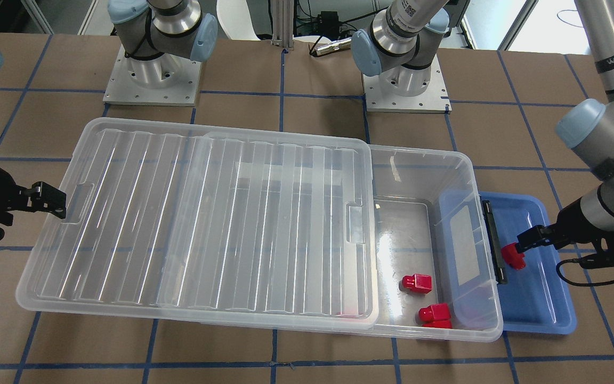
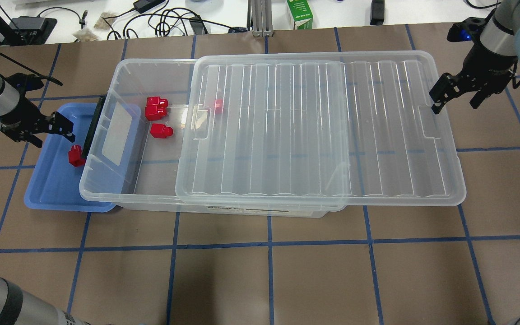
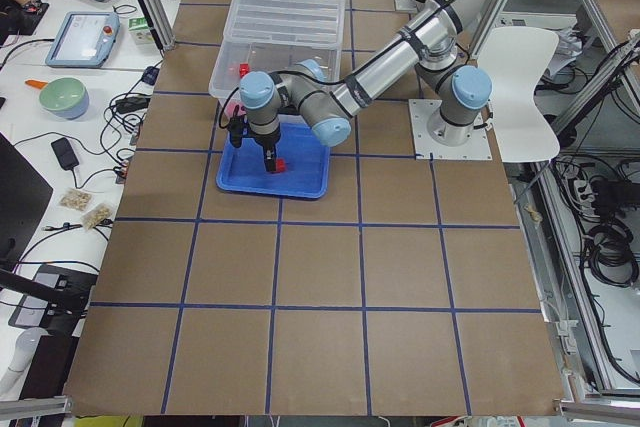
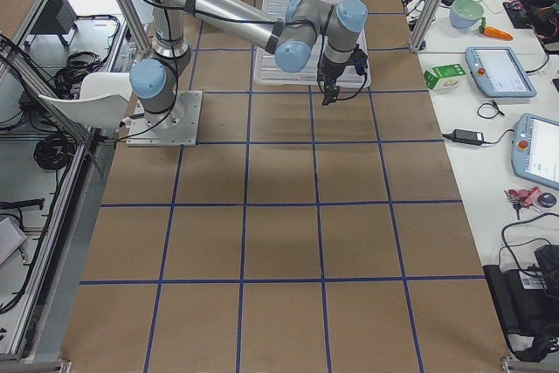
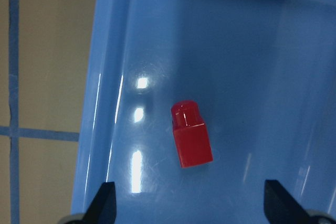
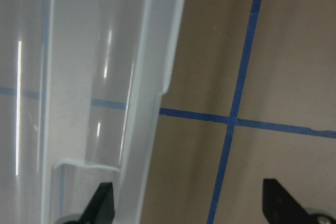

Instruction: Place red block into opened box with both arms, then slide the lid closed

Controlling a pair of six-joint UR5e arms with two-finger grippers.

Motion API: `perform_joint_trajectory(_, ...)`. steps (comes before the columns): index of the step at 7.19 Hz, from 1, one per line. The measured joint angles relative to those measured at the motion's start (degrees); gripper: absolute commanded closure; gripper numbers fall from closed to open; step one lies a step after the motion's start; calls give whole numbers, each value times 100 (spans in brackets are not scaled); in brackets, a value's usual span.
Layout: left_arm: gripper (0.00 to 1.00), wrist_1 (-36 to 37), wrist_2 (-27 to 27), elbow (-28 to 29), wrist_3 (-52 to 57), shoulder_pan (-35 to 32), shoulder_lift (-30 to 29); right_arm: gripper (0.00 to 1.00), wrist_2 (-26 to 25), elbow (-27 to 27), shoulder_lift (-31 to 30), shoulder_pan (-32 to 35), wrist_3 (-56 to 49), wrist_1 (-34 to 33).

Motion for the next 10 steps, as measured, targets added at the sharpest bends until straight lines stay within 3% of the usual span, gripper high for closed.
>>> perform_joint_trajectory(1,0,149,-55,-12,-43,2,-177,0,-19,0,2,-16,-23,-3)
perform_joint_trajectory(2,11,206,-63,-42,-103,2,-317,0,-30,2,2,-24,-36,-2)
perform_joint_trajectory(3,28,206,-53,-83,-180,3,-409,0,-37,5,-7,-27,-37,4)
perform_joint_trajectory(4,30,182,-52,-148,-280,3,-467,0,-42,7,-27,-23,-11,13)
perform_joint_trajectory(5,37,169,-50,-219,-362,6,-473,0,-38,7,-60,-10,25,25)
perform_joint_trajectory(7,95,159,-37,-265,-418,10,-429,0,-26,-117,-183,26,50,102)
perform_joint_trajectory(8,100,162,-26,-235,-412,11,-417,0,-33,-302,-297,51,74,281)
perform_joint_trajectory(10,100,135,12,-156,-379,11,-343,0,-80,-865,-647,134,389,962)
